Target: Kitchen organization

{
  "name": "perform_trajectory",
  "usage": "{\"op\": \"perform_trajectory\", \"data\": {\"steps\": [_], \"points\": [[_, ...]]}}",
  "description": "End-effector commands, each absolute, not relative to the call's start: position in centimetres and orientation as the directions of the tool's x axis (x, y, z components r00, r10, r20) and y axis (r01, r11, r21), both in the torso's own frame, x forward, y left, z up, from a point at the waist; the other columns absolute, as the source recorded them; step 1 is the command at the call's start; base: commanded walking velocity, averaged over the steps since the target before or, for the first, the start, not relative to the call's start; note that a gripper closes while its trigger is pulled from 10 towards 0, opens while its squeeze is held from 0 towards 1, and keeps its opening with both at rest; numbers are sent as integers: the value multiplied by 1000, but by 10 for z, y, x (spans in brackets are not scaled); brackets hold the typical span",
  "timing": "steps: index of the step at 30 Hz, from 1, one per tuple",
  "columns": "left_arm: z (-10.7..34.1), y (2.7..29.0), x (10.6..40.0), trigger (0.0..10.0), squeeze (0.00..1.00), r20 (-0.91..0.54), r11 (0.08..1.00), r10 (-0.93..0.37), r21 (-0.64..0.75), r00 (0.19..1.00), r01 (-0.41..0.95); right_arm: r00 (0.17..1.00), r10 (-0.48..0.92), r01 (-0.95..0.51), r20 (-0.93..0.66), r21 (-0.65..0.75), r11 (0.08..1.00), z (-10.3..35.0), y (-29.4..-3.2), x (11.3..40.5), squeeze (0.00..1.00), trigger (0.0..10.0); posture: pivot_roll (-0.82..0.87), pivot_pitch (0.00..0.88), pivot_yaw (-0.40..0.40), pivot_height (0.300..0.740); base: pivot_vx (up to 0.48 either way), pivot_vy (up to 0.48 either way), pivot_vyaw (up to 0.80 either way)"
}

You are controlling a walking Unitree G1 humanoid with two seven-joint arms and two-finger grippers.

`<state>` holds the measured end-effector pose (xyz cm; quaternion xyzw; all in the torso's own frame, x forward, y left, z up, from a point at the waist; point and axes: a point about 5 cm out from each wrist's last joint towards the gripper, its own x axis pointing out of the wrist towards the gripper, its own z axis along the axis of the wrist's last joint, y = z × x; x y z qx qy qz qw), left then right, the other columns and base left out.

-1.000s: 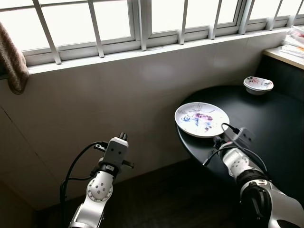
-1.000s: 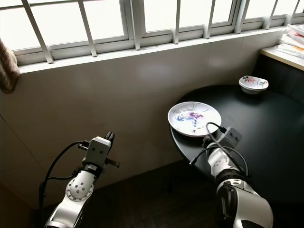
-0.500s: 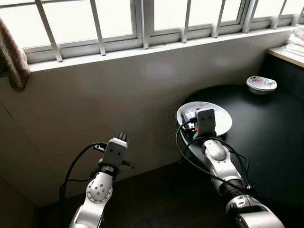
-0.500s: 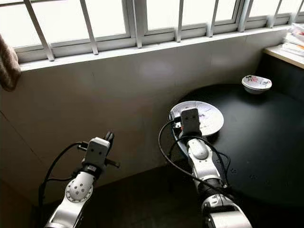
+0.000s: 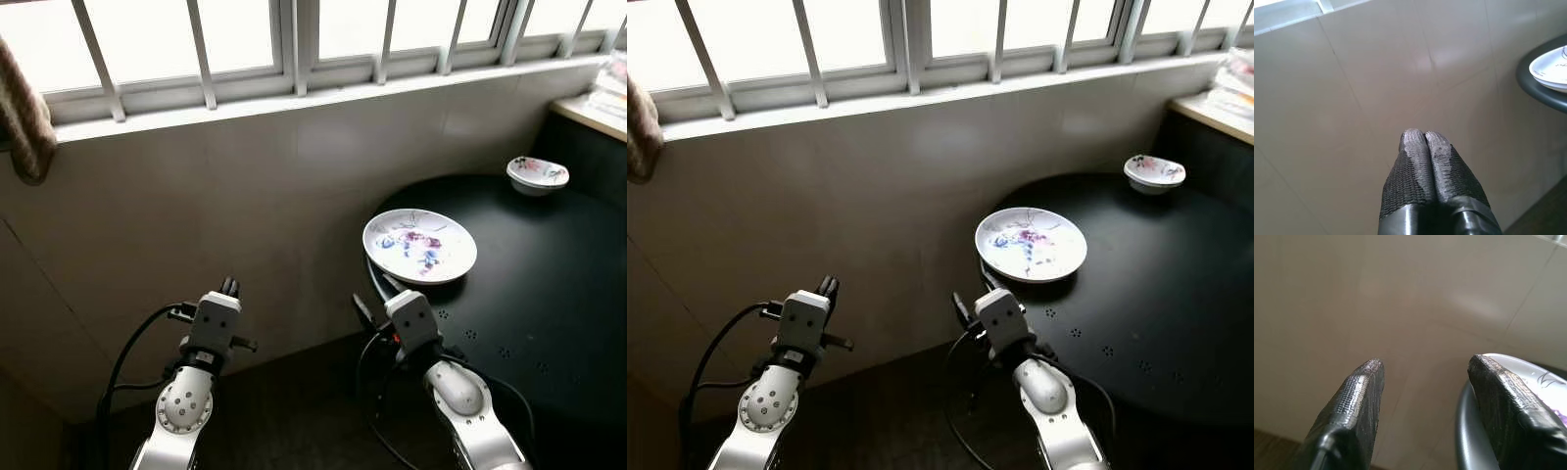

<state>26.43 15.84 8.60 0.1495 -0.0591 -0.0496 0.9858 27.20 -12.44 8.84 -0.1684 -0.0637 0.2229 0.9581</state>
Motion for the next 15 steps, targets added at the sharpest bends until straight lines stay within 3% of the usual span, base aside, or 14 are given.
{"op": "perform_trajectory", "data": {"steps": [1,4,15], "points": [[87,153,261,10000,0,107,950,-131,299,986,93,879,473,-420,53,-382,823,91,-119,267,0,10000,-77,0,29,740,0,0,0],[86,147,259,10000,0,104,951,-153,288,983,117,880,473,-421,46,-387,820,90,-116,263,0,10000,-77,0,29,740,0,0,0],[93,147,264,10000,0,125,952,-154,283,980,114,896,437,-366,84,-420,831,104,-115,271,0,10000,-80,0,34,740,310,0,0]]}}
